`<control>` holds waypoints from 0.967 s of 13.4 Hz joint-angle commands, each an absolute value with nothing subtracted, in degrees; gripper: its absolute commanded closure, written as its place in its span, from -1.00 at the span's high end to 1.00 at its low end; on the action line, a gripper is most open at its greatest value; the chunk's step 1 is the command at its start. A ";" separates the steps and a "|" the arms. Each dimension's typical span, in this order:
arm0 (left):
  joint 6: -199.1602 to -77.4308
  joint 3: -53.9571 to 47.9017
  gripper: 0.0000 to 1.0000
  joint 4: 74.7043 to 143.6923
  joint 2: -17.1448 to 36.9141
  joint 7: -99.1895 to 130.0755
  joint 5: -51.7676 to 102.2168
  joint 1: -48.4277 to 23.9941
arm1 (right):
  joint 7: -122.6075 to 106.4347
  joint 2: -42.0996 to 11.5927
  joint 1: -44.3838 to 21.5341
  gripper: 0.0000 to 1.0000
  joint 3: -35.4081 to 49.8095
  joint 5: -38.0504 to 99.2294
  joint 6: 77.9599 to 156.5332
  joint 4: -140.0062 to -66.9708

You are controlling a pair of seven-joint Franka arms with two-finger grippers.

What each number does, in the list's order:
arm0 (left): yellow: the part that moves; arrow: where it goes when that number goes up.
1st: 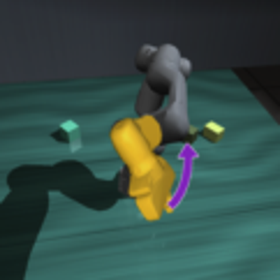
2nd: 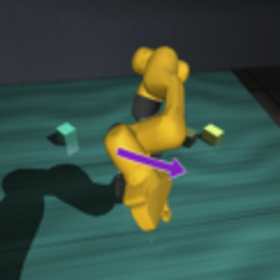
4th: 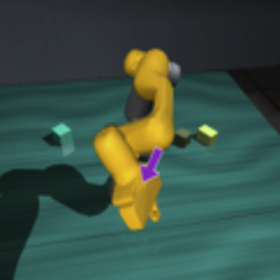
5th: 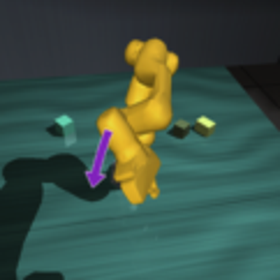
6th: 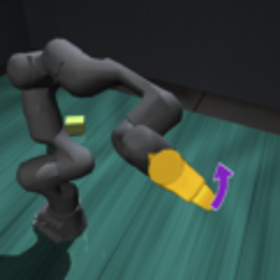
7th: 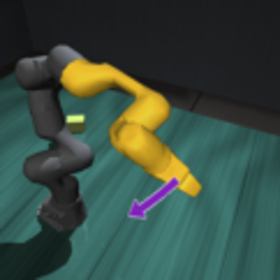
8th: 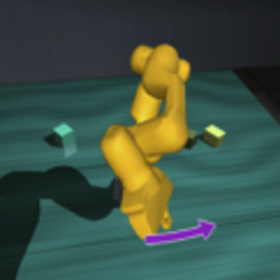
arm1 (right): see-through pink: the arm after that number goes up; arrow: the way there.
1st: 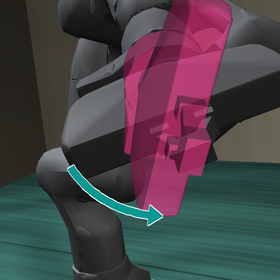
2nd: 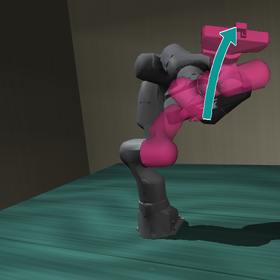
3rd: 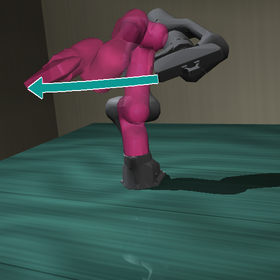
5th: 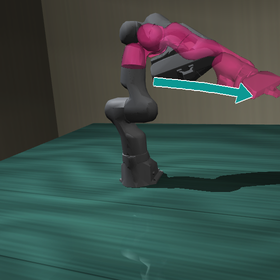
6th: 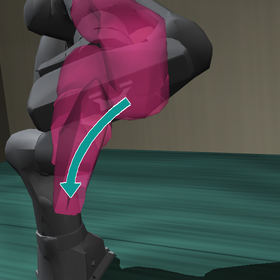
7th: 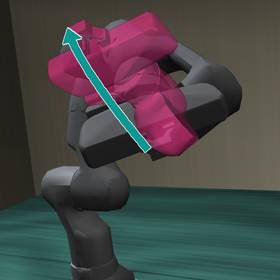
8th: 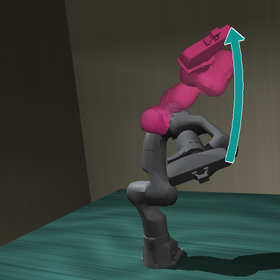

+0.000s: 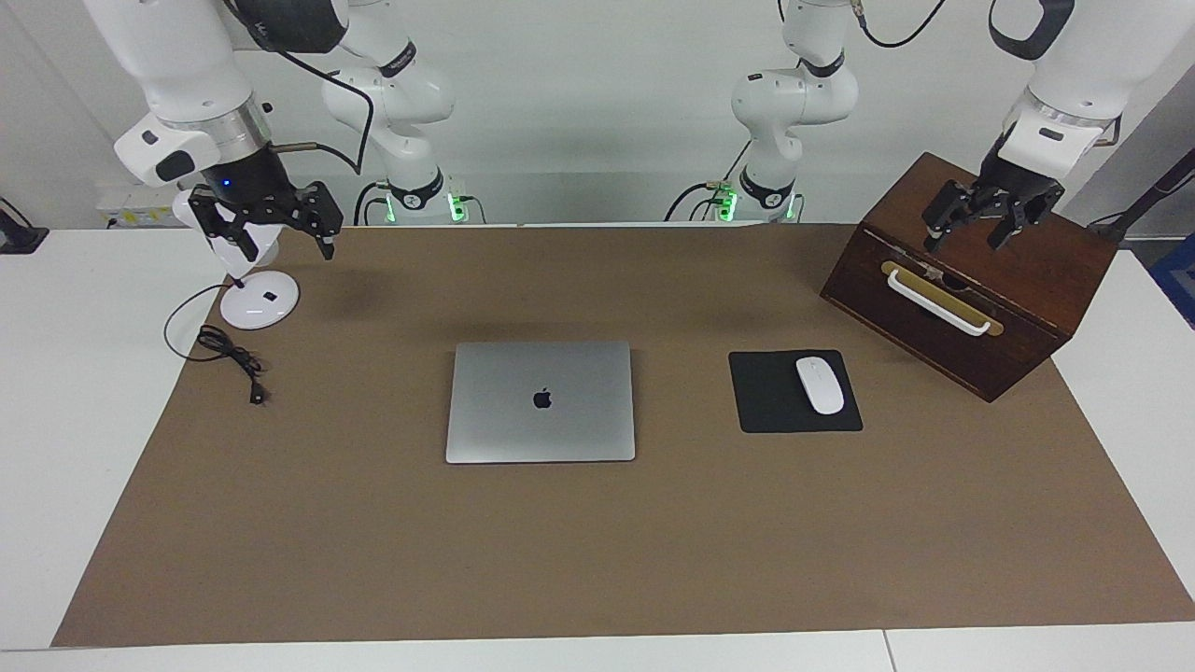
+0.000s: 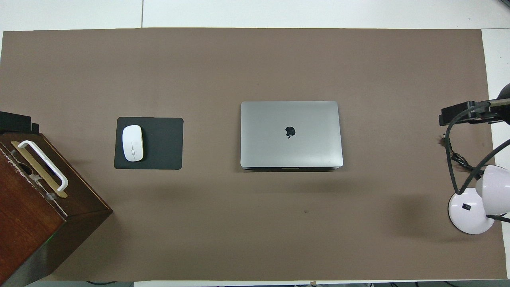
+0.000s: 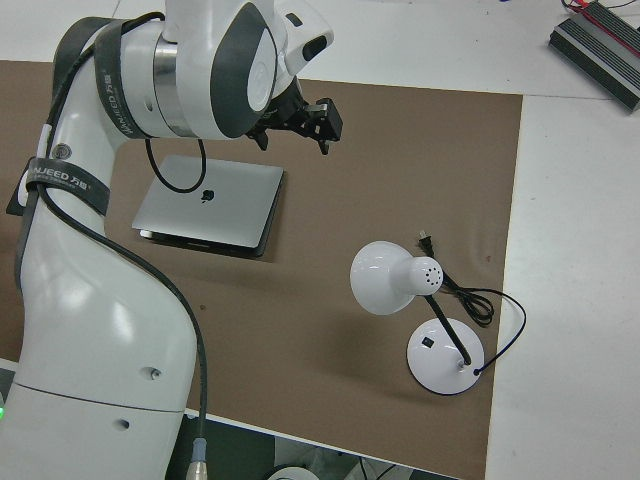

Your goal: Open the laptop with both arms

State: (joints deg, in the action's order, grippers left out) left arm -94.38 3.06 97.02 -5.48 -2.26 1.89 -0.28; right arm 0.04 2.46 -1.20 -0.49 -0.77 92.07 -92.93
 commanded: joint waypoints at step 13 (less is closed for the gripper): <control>-95.45 2.02 1.00 97.73 -5.71 -2.55 0.62 -1.05 | -7.46 3.95 1.75 1.00 -0.79 1.14 99.91 -96.84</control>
